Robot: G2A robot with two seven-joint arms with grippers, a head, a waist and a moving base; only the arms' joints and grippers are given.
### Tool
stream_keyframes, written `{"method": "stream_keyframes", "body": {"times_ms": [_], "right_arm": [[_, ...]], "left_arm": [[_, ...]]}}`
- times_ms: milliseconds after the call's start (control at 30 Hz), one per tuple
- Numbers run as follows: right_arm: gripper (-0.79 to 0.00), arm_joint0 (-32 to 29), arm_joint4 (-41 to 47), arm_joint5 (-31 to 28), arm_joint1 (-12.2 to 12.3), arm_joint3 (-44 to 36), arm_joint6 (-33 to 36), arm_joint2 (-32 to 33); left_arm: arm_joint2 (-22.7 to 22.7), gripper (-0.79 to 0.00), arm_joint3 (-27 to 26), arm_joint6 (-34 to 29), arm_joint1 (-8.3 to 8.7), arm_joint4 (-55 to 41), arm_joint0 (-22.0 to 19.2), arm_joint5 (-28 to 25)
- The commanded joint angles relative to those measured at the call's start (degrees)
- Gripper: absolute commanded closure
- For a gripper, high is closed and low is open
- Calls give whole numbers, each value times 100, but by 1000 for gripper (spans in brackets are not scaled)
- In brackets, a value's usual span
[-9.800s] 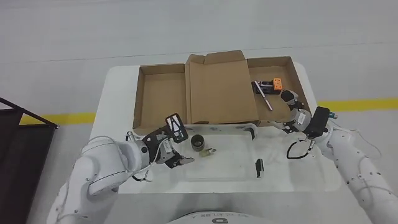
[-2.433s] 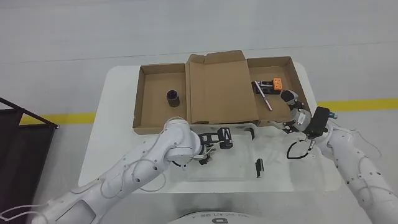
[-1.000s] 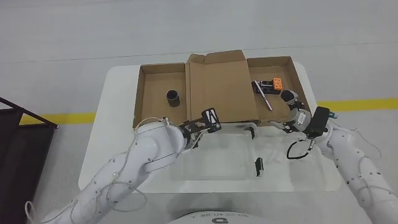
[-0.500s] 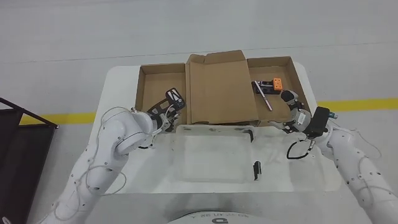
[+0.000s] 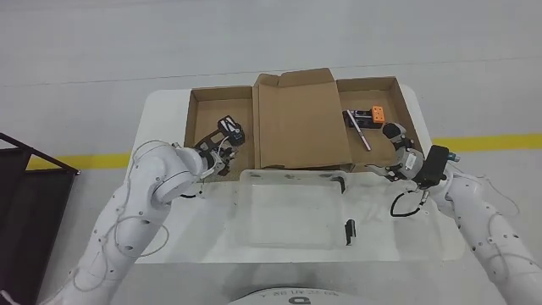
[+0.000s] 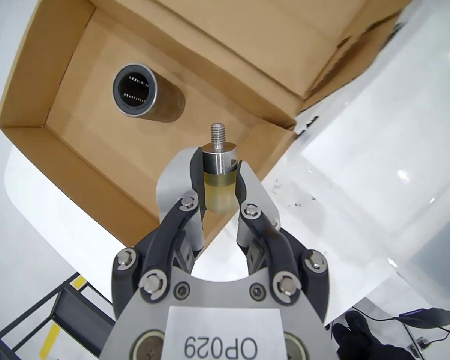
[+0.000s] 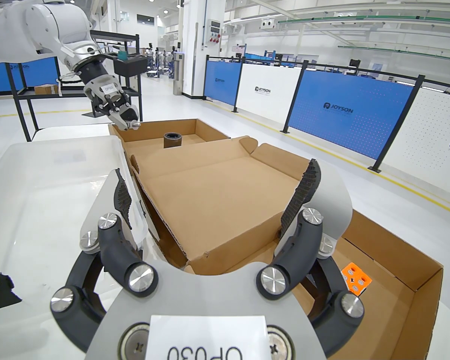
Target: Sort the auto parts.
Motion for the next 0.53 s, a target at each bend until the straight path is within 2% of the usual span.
{"method": "stream_keyframes", "body": {"times_ms": [0,33,67,133,167,200,333,500], "right_arm": [[-785,0,-4,0,0,0,-1,0],[-785,0,-4,0,0,0,-1,0],[-785,0,-4,0,0,0,-1,0],[-785,0,-4,0,0,0,-1,0],[-785,0,-4,0,0,0,-1,0],[-785,0,-4,0,0,0,-1,0],[-785,0,-4,0,0,0,-1,0],[-785,0,-4,0,0,0,-1,0]], "left_arm": [[84,0,184,-10,-18,33,-82,73],[127,-105,245,-12,-27,41,-122,89],[160,-262,291,-4,-35,45,-155,104],[218,-409,352,-19,-46,69,-205,129],[237,-702,366,-18,-50,78,-223,141],[245,-785,377,-7,-54,84,-234,180],[264,-785,348,19,-58,102,-236,248],[209,-785,29,-129,-33,170,-139,273]]}}
